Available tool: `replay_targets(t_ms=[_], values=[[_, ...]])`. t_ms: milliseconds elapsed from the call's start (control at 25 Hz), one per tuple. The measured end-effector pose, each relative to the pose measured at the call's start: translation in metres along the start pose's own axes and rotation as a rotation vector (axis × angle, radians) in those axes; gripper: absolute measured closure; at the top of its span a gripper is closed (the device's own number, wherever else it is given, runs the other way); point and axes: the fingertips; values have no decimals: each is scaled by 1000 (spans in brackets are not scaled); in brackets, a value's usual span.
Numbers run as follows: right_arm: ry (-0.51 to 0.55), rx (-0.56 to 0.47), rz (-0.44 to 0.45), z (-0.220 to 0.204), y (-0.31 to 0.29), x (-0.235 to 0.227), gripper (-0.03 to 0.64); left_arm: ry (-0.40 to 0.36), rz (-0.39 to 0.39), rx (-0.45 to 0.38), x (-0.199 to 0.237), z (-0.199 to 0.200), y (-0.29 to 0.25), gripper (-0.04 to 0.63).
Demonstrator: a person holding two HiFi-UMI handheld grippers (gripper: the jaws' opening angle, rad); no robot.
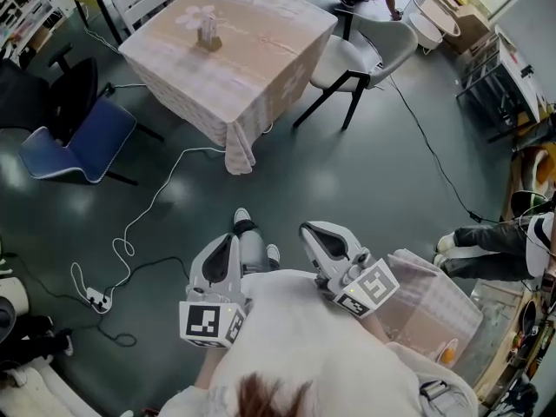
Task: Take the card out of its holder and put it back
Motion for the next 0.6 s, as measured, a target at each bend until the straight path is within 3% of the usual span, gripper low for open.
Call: replay_targets(t_ms=[200,600], values=[[38,11,-28,9,-28,-18,620,36,5,-18,25,17,-26,595],[65,53,-66,34,-110,-40,620,9,-45,-22,79,70,-79,595]])
Point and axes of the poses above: the fingertips, and each gripper's own axes: y backward along the fingers, x to its left, z out of its top
